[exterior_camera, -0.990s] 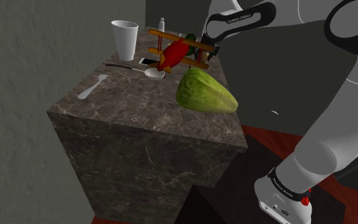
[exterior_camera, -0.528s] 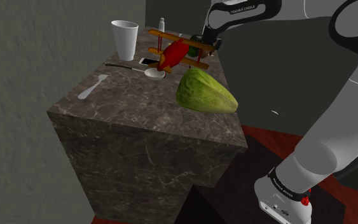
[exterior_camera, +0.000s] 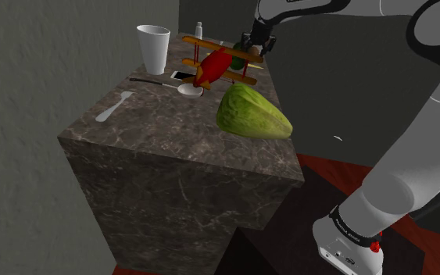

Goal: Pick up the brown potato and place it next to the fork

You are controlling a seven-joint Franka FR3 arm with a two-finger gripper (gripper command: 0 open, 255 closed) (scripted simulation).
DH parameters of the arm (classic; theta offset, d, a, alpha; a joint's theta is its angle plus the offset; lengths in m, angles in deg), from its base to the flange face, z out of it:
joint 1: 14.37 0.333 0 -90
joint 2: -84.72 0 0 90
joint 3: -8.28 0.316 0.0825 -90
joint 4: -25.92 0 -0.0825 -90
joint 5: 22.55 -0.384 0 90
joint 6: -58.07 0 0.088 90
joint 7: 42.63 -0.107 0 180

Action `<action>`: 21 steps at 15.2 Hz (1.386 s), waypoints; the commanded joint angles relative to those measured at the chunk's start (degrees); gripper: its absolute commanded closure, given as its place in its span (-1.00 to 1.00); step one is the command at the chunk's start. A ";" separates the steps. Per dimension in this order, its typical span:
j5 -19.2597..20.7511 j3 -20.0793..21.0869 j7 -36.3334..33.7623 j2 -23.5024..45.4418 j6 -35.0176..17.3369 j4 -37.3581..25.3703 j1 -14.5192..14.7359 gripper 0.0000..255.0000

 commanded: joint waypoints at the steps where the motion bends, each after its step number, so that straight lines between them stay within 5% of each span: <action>1: -0.24 0.01 0.46 -0.14 1.52 -1.41 -0.03 1.00; 11: -0.91 0.18 1.93 0.19 8.55 -8.89 0.13 1.00; 21: 2.84 5.39 -11.30 -2.97 11.44 -5.48 7.59 1.00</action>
